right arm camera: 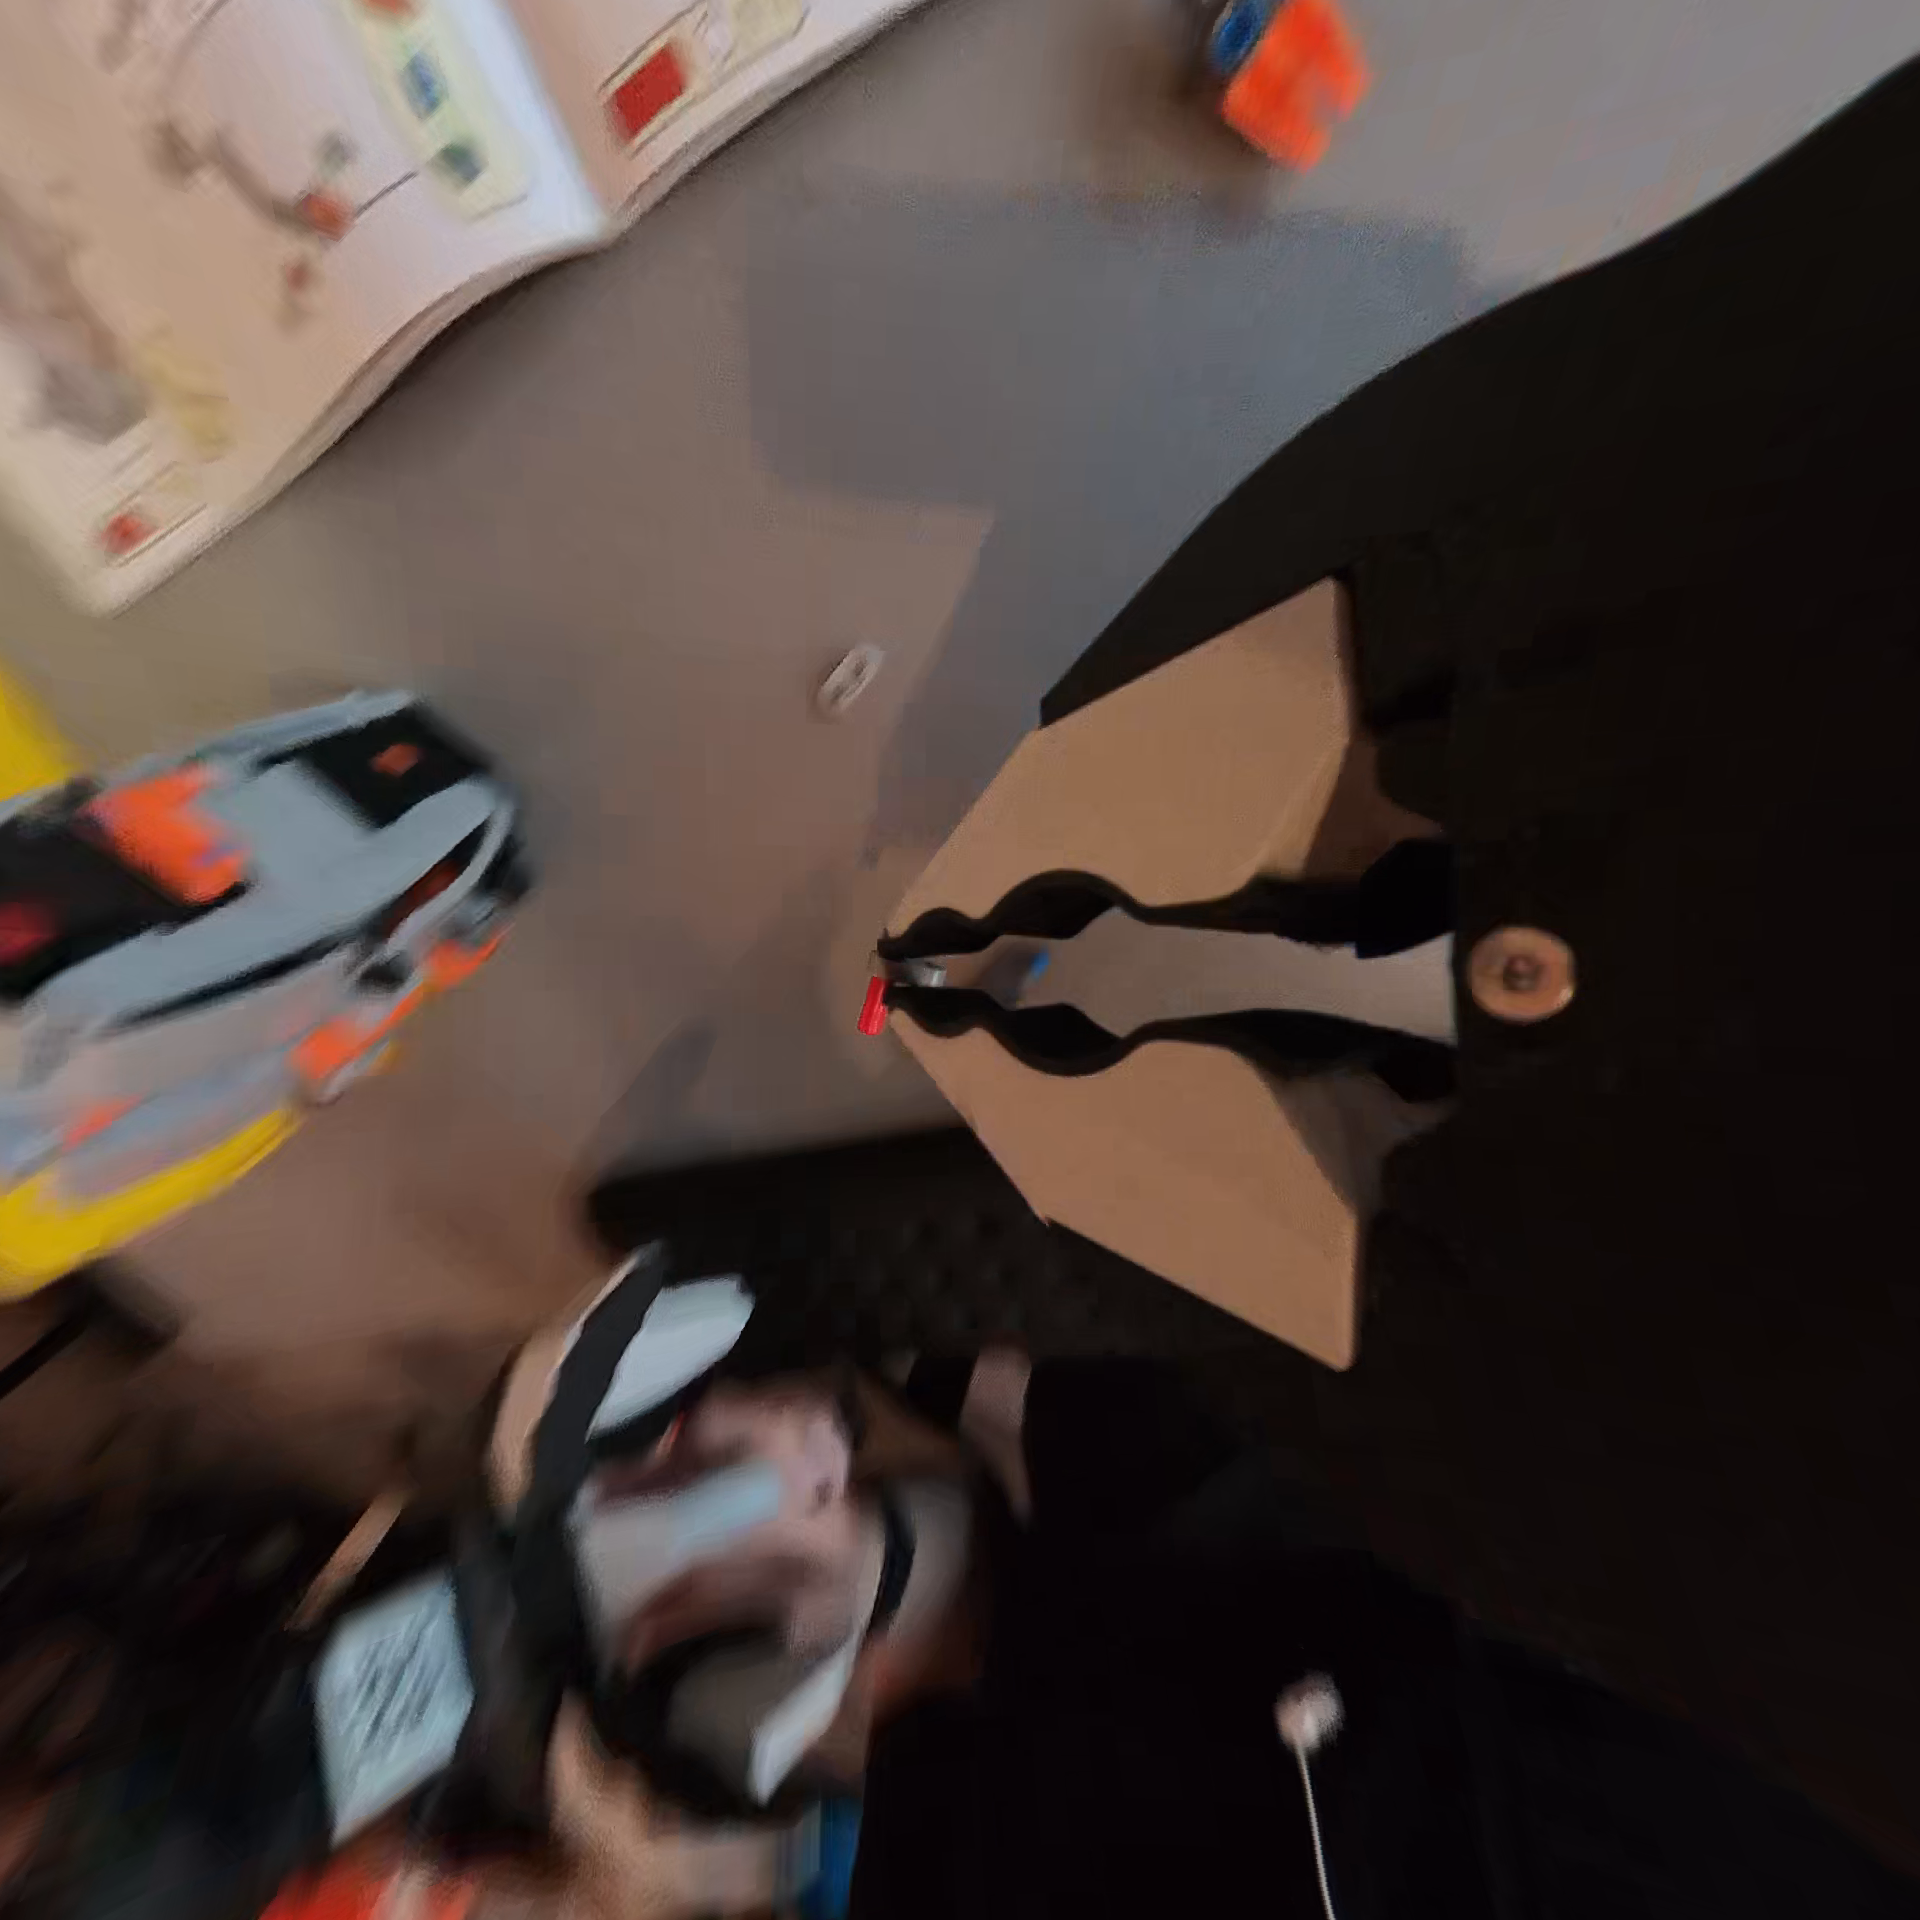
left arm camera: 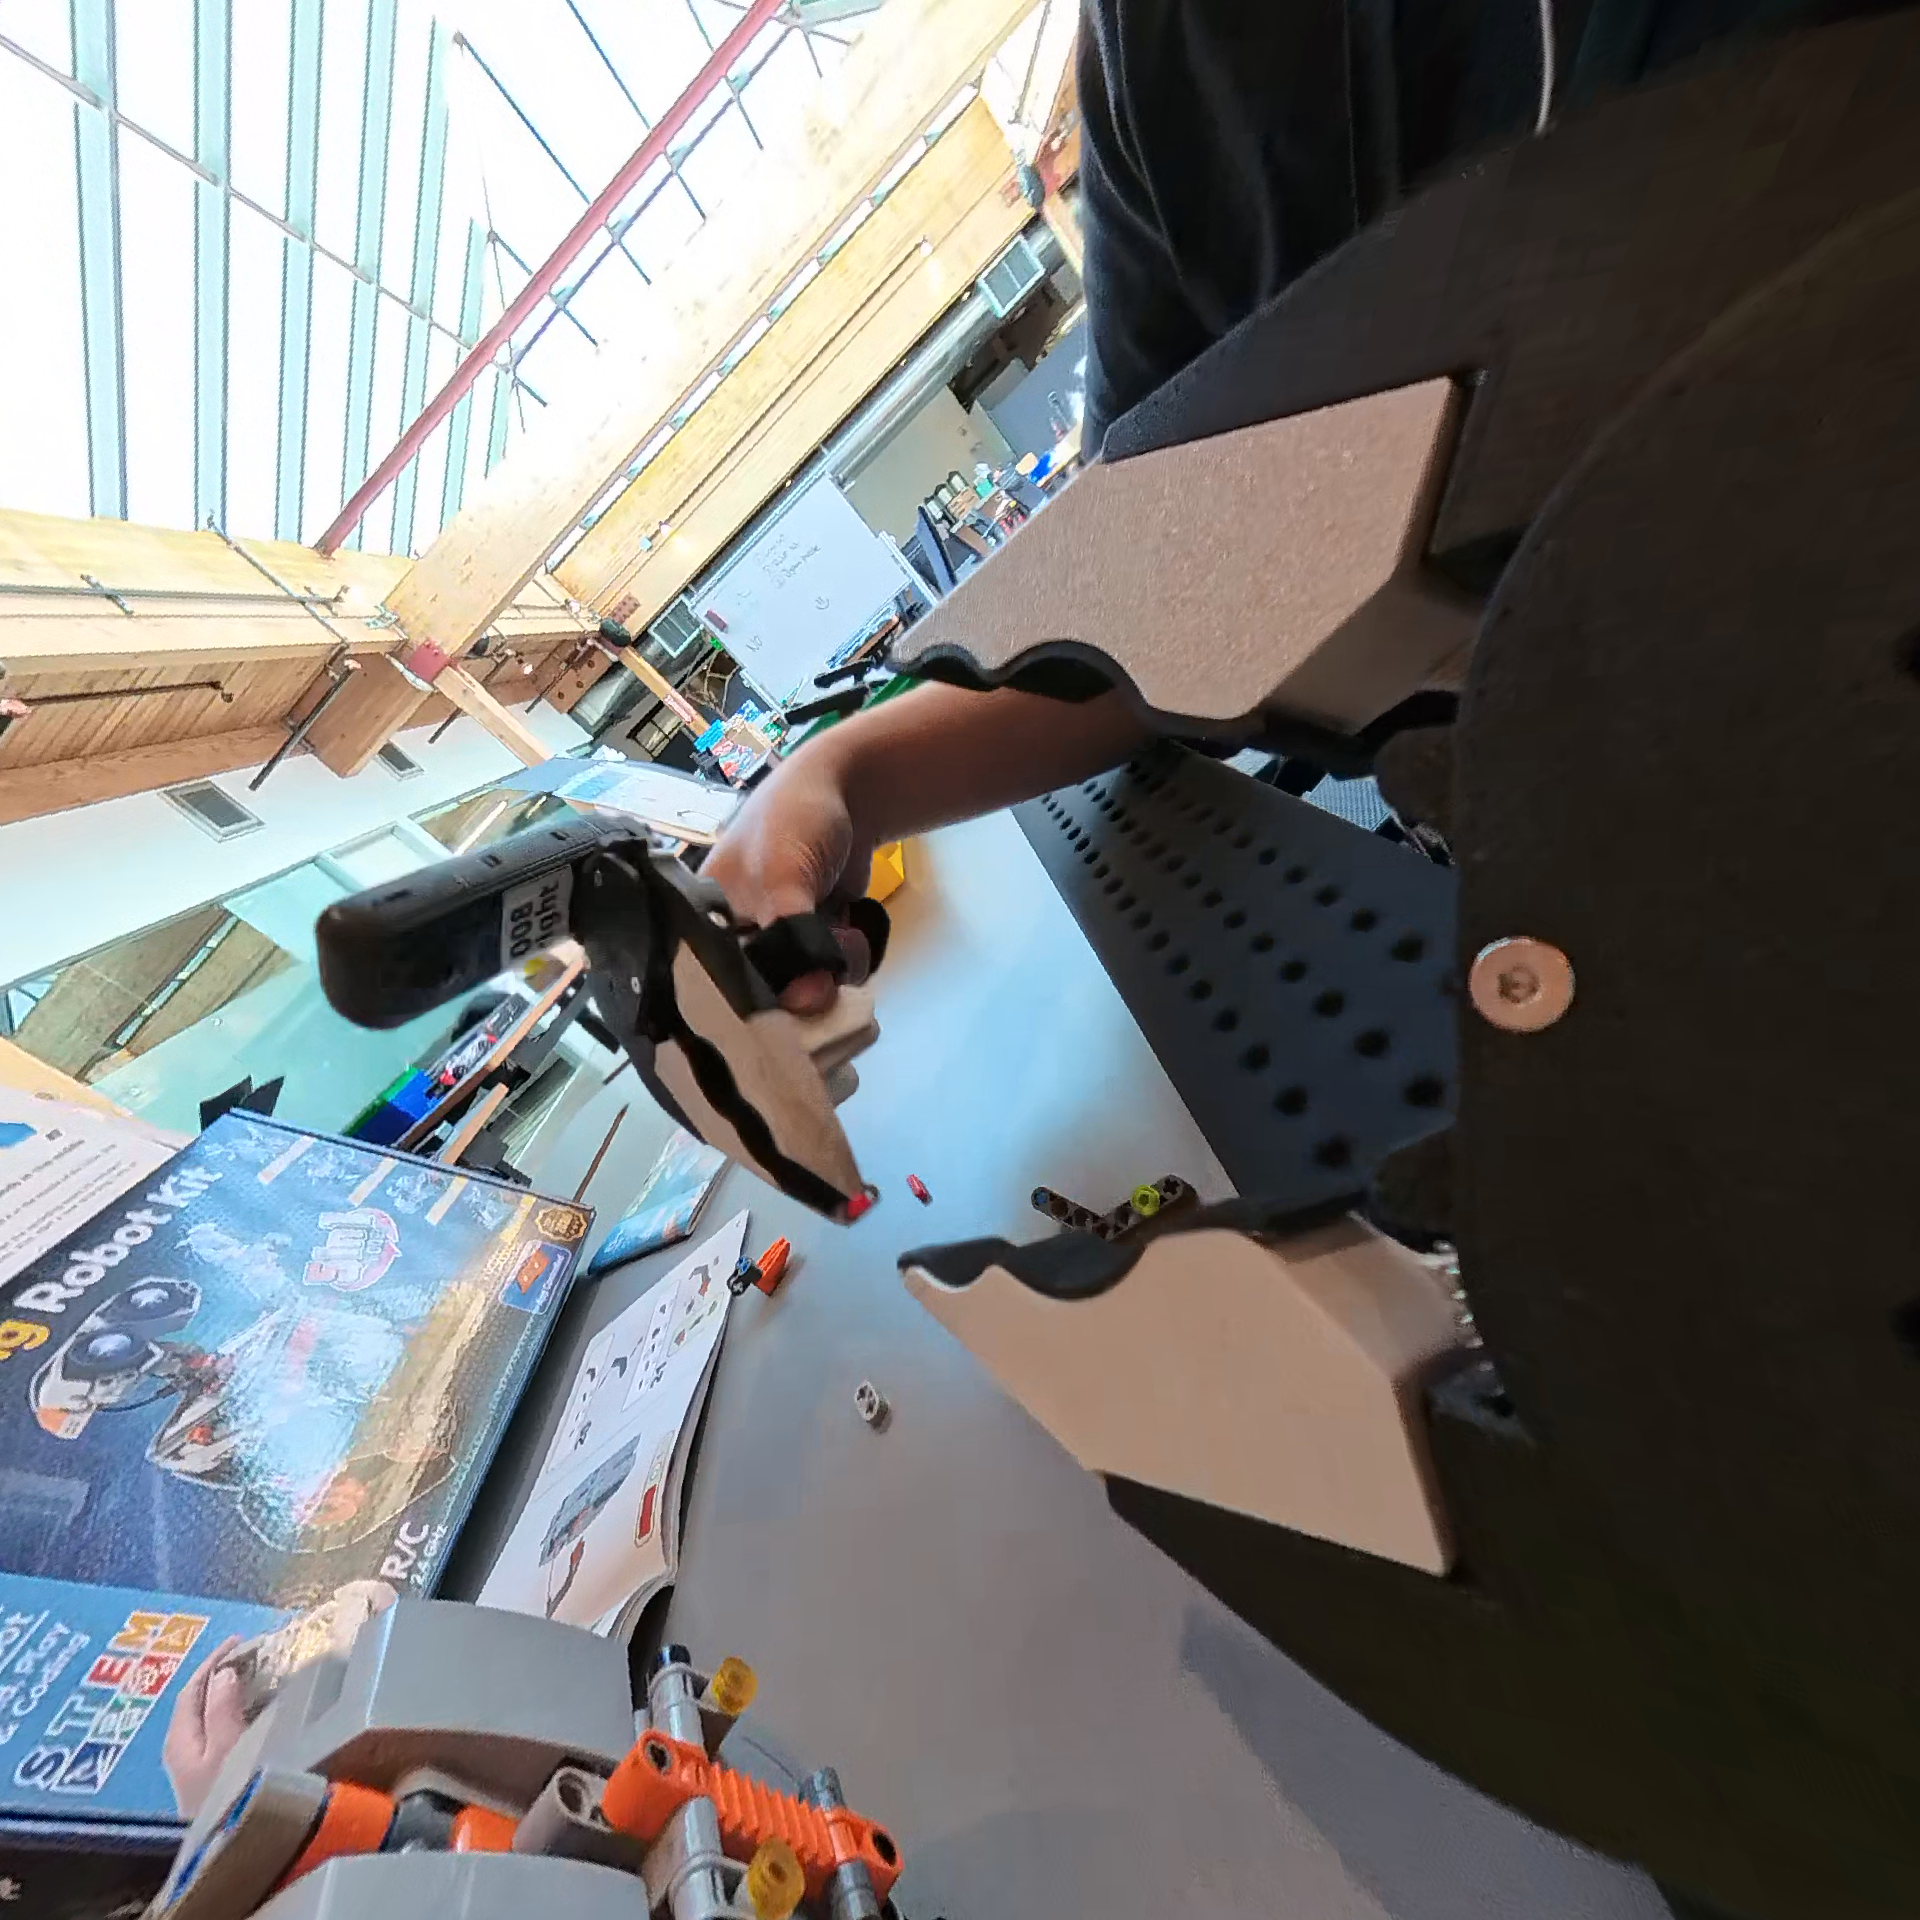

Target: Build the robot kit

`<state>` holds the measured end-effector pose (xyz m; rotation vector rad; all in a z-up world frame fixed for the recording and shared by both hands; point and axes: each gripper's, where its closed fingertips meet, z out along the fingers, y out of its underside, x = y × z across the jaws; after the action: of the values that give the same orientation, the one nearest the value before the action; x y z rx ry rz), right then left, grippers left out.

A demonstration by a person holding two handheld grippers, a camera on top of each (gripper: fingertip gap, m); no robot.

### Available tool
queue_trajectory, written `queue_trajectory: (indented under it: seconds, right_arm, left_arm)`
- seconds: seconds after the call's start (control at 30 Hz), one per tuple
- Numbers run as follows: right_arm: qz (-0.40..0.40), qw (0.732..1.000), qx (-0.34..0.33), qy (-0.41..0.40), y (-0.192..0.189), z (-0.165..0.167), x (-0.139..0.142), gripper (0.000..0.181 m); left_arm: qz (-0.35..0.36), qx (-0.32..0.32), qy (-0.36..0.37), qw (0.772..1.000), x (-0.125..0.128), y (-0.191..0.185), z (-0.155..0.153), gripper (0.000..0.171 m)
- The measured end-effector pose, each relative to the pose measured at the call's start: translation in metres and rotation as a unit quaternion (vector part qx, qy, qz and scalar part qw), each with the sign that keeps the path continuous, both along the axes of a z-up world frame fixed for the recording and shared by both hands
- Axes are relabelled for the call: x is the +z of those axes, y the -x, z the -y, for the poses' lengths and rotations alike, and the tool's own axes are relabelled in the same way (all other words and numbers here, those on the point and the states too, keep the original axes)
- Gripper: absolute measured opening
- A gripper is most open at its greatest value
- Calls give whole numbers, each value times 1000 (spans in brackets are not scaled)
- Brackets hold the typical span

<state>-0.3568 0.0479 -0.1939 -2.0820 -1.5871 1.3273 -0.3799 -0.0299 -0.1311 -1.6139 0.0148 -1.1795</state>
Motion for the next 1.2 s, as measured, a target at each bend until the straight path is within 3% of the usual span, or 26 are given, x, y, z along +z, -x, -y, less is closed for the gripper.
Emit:
queue_trajectory:
  seconds: [0.1,0.2,0.37,0.6,0.73,0.83,0.9,0.97,1.07,1.2]
  right_arm:
    - [-210,968,21,133,6,25,65,5]
    - [-312,924,35,218,4,41,101,5]
    - [-378,890,57,250,1,62,125,5]
    - [-396,888,56,227,-1,71,129,4]
    - [-394,888,77,225,-7,77,127,5]
    - [-393,903,120,124,-18,80,123,14]
    - [-362,917,157,-57,-23,81,106,23]
    - [-323,899,217,-200,-31,90,94,16]
    - [-279,870,300,-276,-35,105,87,16]
    - [-235,853,366,-287,-40,113,70,19]
  left_arm:
    - [17,-52,-33,998,5,-13,2,47]
    - [39,-98,-53,993,17,-30,-1,25]
    - [83,-80,-84,990,46,-40,-13,22]
    - [113,-74,-111,985,63,-42,-9,4]
    - [82,-86,-112,987,60,-48,-5,1]
    - [48,-143,-85,985,54,-55,5,2]
    - [19,-204,-38,978,42,-62,15,1]
    - [-20,-267,20,963,23,-68,26,1]
    - [-74,-328,84,938,0,-73,39,2]
    - [-99,-370,133,914,-16,-79,47,2]
